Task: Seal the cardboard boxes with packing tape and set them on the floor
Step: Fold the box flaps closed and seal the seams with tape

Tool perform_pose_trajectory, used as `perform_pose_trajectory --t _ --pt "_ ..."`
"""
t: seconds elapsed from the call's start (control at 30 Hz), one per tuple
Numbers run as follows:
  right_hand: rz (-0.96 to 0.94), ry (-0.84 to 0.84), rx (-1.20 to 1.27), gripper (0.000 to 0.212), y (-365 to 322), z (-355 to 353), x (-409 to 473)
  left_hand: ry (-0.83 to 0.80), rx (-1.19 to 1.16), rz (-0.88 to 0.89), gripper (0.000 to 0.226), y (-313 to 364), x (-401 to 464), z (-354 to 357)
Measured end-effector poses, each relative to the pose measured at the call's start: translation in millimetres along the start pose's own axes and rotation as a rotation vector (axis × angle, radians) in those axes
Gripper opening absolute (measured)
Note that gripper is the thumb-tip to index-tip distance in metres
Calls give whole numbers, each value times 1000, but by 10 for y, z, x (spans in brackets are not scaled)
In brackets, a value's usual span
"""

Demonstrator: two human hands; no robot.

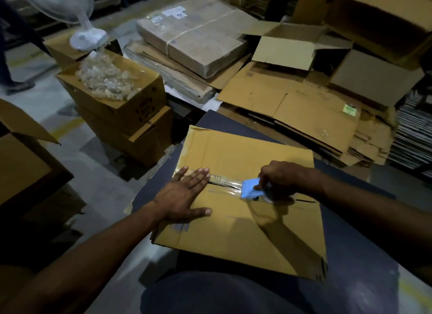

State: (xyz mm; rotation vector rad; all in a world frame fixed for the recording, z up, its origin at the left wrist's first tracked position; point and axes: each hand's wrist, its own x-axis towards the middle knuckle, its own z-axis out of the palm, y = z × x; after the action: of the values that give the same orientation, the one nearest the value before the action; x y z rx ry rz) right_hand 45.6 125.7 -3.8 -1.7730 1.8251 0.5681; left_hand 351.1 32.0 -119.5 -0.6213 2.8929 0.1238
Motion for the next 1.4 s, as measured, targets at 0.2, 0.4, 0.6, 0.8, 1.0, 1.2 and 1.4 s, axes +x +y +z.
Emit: perform_pose_trajectory --t 0.2,0.4,0.6,0.8,1.0,1.2,1.4 --pt "-105 138 -194 52 -4 154 -98 -50 -17 -67 128 340 84 -59" --pt "-126 143 -227 53 36 159 -124 -50 -159 -8 121 1028 468 -40" --pt "-222 102 -207 64 -402 13 52 8 -119 -6 103 110 31 36" --pt "-188 201 -119 55 -887 -117 267 -36 -56 34 98 -379 -215 40" --pt "-151 158 -175 54 -610 -32 104 8 -63 50 97 -374 -233 87" --pt "-181 132 -262 60 -299 91 -170 3 -88 64 97 -322 -215 91" --pt "-174 187 -275 50 -227 151 -367 -12 -76 60 103 -201 -156 32"
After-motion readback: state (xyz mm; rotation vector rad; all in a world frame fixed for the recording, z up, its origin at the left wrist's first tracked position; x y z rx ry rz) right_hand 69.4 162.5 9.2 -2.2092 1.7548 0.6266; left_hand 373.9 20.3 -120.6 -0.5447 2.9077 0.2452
